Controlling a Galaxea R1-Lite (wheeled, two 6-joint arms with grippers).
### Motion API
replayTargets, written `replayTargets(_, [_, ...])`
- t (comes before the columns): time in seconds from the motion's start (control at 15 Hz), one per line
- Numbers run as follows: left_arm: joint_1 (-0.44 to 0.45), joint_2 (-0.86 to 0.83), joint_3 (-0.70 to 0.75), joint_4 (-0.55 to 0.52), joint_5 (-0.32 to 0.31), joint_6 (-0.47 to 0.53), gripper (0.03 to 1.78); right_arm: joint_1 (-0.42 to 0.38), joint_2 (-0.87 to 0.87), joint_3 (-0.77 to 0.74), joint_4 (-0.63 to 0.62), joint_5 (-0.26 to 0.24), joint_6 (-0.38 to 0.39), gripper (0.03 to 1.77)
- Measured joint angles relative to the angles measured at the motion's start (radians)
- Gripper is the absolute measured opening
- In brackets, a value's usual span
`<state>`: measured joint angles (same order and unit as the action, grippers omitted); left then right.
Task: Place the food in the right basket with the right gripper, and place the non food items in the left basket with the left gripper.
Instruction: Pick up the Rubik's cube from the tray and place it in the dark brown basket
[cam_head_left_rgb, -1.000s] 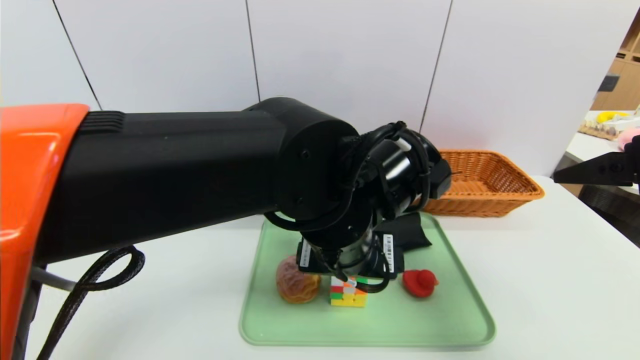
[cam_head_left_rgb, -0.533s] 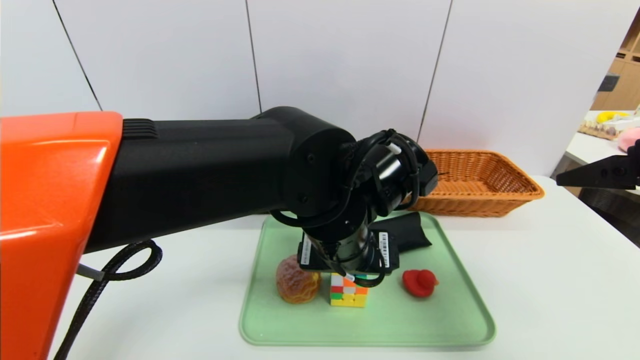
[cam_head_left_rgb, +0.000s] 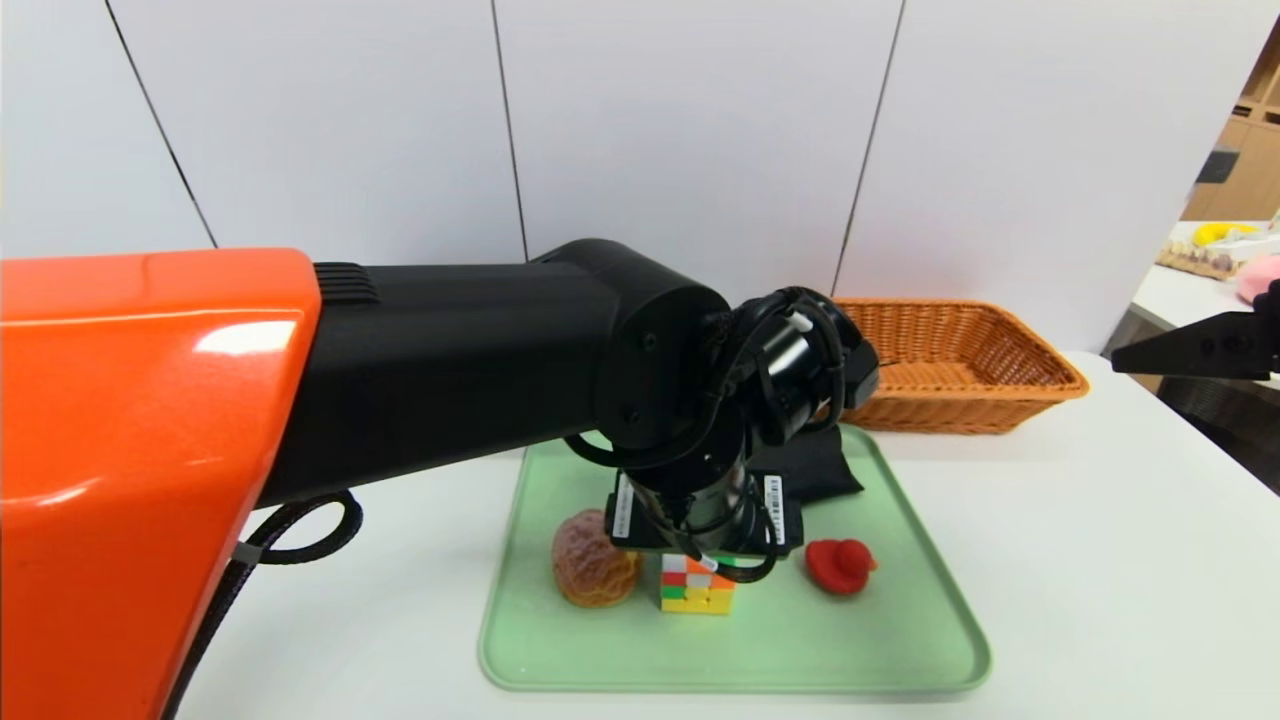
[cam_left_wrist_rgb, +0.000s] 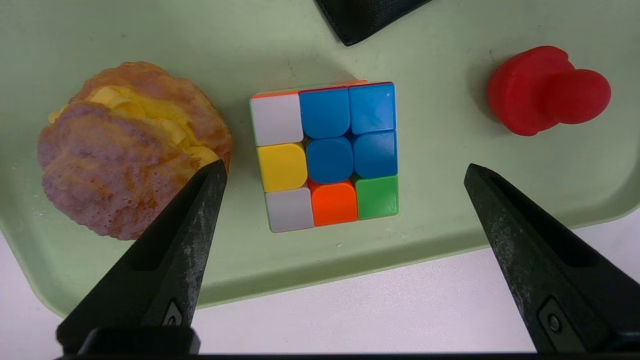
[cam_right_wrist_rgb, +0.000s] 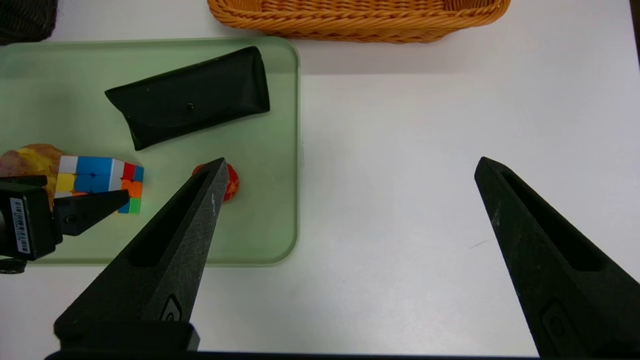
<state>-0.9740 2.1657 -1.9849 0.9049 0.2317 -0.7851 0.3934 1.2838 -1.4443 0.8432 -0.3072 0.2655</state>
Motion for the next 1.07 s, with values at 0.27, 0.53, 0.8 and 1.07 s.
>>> replayTargets(0.27, [0.008,0.018,0.000,-0.017,-0.003,0.001,1.69,0.000,0.000,0.000,0.000,0.002,0.000,1.70])
replayTargets(0.53, [0.023,0.041,0.000,-0.030,-0.007,0.003,1.69,0.000,0.000,0.000,0.000,0.001,0.000,1.70])
replayTargets(0.8, [0.027,0.063,0.000,-0.037,-0.022,0.003,1.69,0.000,0.001,-0.001,0.000,-0.001,-0.001,1.70])
replayTargets(1.07, [0.027,0.079,0.000,-0.043,-0.025,0.004,1.69,0.000,0.006,0.002,0.001,-0.001,-0.001,1.70])
